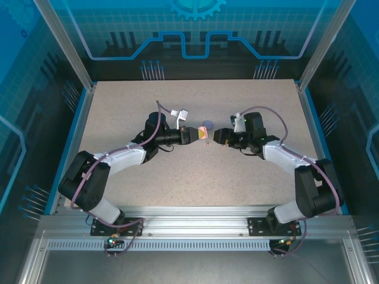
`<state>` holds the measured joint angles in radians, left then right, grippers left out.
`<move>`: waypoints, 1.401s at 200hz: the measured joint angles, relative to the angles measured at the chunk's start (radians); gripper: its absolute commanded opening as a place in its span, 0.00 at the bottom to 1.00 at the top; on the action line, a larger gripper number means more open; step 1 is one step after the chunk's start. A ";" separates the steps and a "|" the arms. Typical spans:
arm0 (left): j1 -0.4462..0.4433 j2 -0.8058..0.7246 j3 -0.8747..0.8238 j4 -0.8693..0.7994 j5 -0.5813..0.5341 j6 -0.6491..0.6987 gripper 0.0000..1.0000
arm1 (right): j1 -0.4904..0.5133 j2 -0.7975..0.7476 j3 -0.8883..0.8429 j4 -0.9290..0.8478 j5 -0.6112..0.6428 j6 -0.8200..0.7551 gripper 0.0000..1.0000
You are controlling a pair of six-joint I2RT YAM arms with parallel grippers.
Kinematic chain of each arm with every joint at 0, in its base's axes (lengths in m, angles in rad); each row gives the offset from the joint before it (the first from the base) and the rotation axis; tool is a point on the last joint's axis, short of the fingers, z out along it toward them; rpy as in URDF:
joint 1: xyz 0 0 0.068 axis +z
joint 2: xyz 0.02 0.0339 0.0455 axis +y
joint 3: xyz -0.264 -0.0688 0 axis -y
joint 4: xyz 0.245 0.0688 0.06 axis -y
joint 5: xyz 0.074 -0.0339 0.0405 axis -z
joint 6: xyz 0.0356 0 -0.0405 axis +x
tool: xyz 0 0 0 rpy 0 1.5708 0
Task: Insert the wireless bluetooth earbuds into the charging case
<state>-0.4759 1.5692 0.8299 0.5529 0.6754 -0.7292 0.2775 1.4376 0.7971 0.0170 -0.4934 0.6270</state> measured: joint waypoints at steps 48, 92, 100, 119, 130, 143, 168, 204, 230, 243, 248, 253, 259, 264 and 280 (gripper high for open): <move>0.000 0.000 0.000 0.005 0.000 0.000 0.00 | -0.014 -0.090 -0.011 0.052 -0.127 -0.004 0.52; 0.000 0.000 0.000 0.017 0.001 -0.004 0.00 | 0.022 -0.051 0.016 0.068 -0.168 0.000 0.47; 0.000 0.000 0.000 0.021 0.001 -0.004 0.00 | 0.031 -0.043 0.022 0.071 -0.170 0.001 0.47; 0.000 0.000 0.000 0.023 0.002 -0.005 0.00 | 0.046 -0.024 0.036 0.075 -0.169 0.001 0.45; 0.000 0.000 0.000 0.025 0.002 -0.005 0.00 | 0.053 -0.011 0.045 0.077 -0.169 0.005 0.43; 0.000 0.000 0.000 0.029 0.002 -0.005 0.00 | 0.058 0.005 0.051 0.084 -0.168 0.009 0.39; 0.000 0.001 0.000 0.027 0.002 -0.005 0.00 | 0.062 0.031 0.055 0.100 -0.169 0.023 0.35; 0.001 0.001 0.000 0.029 -0.003 -0.005 0.00 | 0.063 0.050 0.072 0.116 -0.177 0.028 0.35; 0.005 0.001 0.000 0.037 -0.010 -0.005 0.00 | 0.064 0.071 0.092 0.124 -0.196 0.039 0.27; 0.007 0.001 0.000 0.037 -0.018 -0.006 0.00 | 0.067 0.082 0.103 0.126 -0.203 0.045 0.19; 0.008 0.002 0.000 0.036 -0.020 -0.006 0.00 | 0.069 0.084 0.107 0.126 -0.207 0.043 0.15; 0.008 0.002 0.000 0.036 -0.021 -0.007 0.00 | 0.071 0.086 0.111 0.126 -0.209 0.040 0.12; 0.009 0.003 0.000 0.037 -0.024 -0.008 0.00 | 0.072 0.088 0.115 0.126 -0.211 0.042 0.09; 0.010 0.003 0.000 0.038 -0.024 -0.009 0.00 | 0.073 0.089 0.117 0.125 -0.211 0.046 0.08; 0.010 0.003 0.000 0.043 -0.025 -0.013 0.00 | 0.073 0.089 0.119 0.123 -0.211 0.043 0.01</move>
<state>-0.4660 1.5719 0.8299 0.5957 0.6502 -0.7422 0.3508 1.5265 0.9165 0.1398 -0.7044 0.6697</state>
